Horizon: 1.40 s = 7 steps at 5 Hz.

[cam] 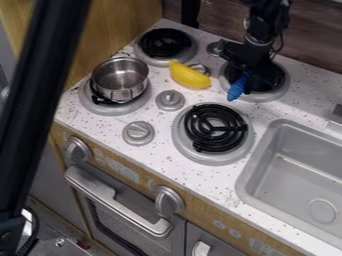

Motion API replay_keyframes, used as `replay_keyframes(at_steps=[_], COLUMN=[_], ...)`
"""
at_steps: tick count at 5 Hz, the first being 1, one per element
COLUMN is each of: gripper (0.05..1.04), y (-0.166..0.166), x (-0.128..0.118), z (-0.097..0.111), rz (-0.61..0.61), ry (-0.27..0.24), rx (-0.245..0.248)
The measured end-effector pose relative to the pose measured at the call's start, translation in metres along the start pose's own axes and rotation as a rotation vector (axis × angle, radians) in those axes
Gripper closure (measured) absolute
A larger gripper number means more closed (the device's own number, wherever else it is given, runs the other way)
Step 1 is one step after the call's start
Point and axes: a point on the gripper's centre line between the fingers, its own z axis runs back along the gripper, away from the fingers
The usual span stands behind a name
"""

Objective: Move the blue fork to the upper right burner

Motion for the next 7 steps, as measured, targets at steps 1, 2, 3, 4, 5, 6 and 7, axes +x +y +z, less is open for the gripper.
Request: replay_keyframes(at_steps=[1, 2, 3, 4, 5, 6, 7], gripper=[0.674, 0.674, 0.629, 0.318, 0.093, 0.083, 0.083], y=[0.002, 0.001, -0.002, -0.004, -0.002, 0.01, 0.02], x=[0.016, 0.024, 0.033, 0.031, -0.001, -0.02, -0.053], z=[-0.016, -0.034, -0.039, -0.039, -0.03, 0.008, 0.021], rz=[0.015, 0.003, 0.014, 0.019, 0.031, 0.073, 0.082], ry=[0.045, 0.078, 0.066, 0.017, 0.048, 0.012, 0.068], rx=[0.003, 0.02, 0.019, 0.003, -0.027, -0.051, -0.058])
